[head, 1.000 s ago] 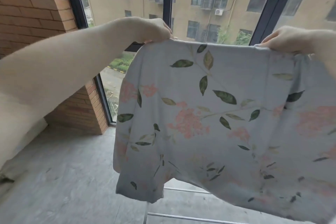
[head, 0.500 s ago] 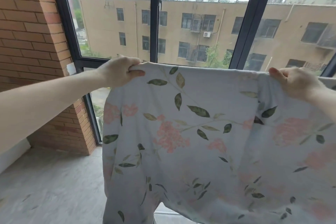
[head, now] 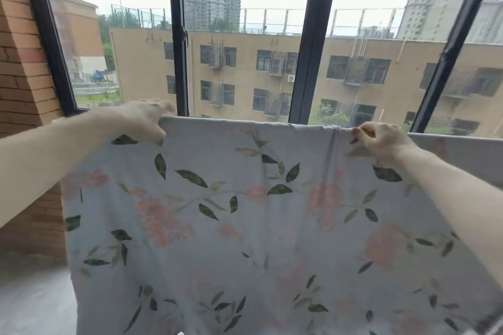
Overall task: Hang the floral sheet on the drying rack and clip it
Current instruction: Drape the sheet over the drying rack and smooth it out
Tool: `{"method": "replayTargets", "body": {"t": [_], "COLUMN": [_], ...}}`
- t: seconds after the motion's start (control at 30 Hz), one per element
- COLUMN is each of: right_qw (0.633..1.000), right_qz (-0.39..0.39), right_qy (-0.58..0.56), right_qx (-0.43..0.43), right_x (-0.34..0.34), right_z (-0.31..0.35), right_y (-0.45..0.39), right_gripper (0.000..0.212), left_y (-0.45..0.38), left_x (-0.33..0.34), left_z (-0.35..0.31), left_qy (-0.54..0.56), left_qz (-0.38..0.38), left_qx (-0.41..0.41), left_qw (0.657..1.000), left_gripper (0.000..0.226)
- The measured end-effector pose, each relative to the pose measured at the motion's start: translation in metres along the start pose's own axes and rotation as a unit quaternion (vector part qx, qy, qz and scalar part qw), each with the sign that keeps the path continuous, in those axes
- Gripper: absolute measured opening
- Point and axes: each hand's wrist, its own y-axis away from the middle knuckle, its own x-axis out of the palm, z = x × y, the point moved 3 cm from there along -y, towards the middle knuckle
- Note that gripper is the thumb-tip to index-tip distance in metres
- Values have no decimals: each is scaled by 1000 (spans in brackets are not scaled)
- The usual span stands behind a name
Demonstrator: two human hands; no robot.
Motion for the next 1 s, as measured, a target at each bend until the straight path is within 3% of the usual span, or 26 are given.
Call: {"method": "replayTargets", "body": {"t": [0.13,0.23,0.3,0.37,0.6,0.87,1.0], "right_qw": [999,998,998,998,996,978,977], "right_qz": [-2,-10,-16,-22,-74,-180,-182], "right_qy": [31,54,51,51,58,99,98], "right_qx": [-23,-22,-30,-35,-12,-37,-57], "right_x": [-1,-8,-12,-20,-25,-15,-9], "right_z": [-20,-50,-62,-83,-163,-182,-176], "right_y": [-2,1,4,5,-2,-14,-17], "right_gripper": [47,57,56,52,83,81,75], "left_y": [-5,-26,-32,-39,-63,-63,-57], "left_x": [-2,6,11,15,21,30,26], "left_z": [-147,-227,-240,-245,-230,-185,-195], "left_qy": [91,106,72,54,39,9,16], "left_qz": [-28,-19,-49,-93,-126,-220,-197], "left_qx": [136,146,141,140,144,116,75], "left_qw": [986,983,986,984,981,969,977], "left_gripper": [58,62,64,63,73,84,87]}}
